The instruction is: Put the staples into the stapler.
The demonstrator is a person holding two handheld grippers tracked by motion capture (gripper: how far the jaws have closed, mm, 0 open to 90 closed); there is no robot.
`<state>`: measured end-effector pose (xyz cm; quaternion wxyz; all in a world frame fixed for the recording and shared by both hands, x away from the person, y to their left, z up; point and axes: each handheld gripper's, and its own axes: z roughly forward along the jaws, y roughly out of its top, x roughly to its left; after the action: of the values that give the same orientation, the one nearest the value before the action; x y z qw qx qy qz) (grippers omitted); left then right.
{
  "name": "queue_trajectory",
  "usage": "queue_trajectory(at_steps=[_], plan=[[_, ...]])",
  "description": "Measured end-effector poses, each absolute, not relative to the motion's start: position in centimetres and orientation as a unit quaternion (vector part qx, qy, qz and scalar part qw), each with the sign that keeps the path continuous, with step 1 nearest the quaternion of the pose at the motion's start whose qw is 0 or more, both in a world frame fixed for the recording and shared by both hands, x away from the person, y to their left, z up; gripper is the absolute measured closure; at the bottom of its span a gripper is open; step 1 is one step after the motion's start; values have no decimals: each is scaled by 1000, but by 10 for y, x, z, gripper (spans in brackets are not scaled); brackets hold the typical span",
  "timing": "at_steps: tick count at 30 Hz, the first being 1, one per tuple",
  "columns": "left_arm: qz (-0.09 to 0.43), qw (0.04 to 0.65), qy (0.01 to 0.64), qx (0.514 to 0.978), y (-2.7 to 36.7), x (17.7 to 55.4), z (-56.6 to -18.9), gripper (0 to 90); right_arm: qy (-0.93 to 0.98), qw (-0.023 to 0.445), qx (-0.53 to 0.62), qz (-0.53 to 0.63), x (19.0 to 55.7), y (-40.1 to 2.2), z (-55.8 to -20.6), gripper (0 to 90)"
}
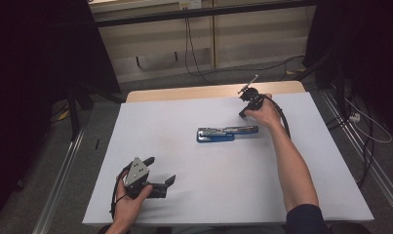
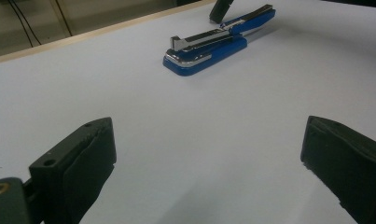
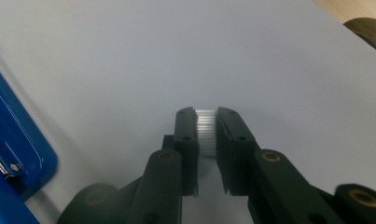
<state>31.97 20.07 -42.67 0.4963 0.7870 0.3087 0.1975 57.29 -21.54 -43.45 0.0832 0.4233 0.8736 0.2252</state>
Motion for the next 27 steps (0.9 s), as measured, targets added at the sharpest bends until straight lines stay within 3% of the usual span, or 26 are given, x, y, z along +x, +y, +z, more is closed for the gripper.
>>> queue_trajectory(at_steps=[27], plan=[[207, 495, 314, 783, 203, 321, -425, 35, 861, 97, 420, 269, 556, -224, -420, 794]])
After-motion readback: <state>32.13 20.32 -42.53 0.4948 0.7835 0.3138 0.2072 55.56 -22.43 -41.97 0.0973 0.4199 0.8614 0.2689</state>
